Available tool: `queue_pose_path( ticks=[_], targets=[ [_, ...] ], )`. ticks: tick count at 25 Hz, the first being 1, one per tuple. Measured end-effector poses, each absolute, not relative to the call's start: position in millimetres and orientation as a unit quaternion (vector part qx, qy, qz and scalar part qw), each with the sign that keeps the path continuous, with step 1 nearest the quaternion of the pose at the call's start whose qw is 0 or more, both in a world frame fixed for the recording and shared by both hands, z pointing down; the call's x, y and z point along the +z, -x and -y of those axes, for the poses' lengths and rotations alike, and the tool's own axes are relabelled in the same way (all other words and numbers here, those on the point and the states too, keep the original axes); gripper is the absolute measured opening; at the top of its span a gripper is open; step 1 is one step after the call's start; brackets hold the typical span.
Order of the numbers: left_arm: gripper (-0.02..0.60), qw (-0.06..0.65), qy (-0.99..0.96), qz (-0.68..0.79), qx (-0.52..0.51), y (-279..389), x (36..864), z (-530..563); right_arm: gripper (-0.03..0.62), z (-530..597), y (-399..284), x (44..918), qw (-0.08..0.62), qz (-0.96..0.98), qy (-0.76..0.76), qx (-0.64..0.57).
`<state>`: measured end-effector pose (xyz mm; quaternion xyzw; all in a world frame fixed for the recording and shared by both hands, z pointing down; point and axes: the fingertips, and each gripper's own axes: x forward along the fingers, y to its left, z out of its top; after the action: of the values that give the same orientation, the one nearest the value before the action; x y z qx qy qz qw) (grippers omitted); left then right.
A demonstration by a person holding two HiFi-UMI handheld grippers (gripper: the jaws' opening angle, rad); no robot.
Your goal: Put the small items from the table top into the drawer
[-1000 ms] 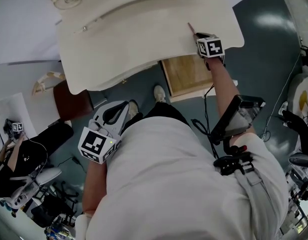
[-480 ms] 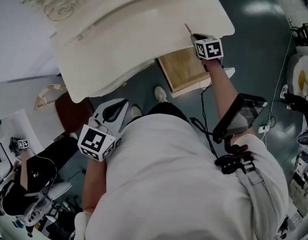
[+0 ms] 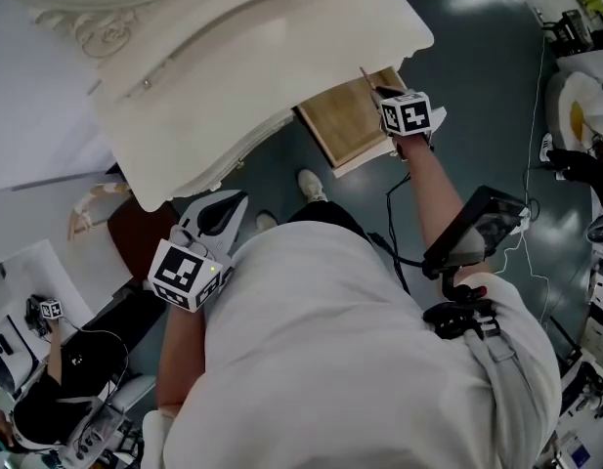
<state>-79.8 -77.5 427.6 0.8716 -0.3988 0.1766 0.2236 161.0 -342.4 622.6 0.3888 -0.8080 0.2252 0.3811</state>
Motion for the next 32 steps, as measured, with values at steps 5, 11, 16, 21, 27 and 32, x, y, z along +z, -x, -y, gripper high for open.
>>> queue_pose_path(
  ticks=[5,11,16,21,27,32],
  targets=[
    [0.000,0.221,-0.879,0.383,0.181,80,428,66,0.044,309,-175,638,0.390,0.795,-0.396,0.244],
    [0.000,0.219,-0.879,0.382,0.182,81,426,62,0.045,296,-179,650,0.410,0.783,-0.394,0.250],
    [0.000,0.226,-0.872,0.394,0.183,85,425,64,0.044,302,-171,666,0.432,0.780,-0.378,0.250],
    [0.000,0.234,-0.863,0.410,0.182,90,429,72,0.045,317,-162,688,0.455,0.772,-0.363,0.255],
    [0.000,0.246,-0.849,0.430,0.183,85,433,81,0.044,334,-156,710,0.471,0.772,-0.341,0.257],
    [0.000,0.256,-0.835,0.450,0.187,80,433,91,0.044,353,-145,726,0.484,0.774,-0.321,0.253]
  ],
)
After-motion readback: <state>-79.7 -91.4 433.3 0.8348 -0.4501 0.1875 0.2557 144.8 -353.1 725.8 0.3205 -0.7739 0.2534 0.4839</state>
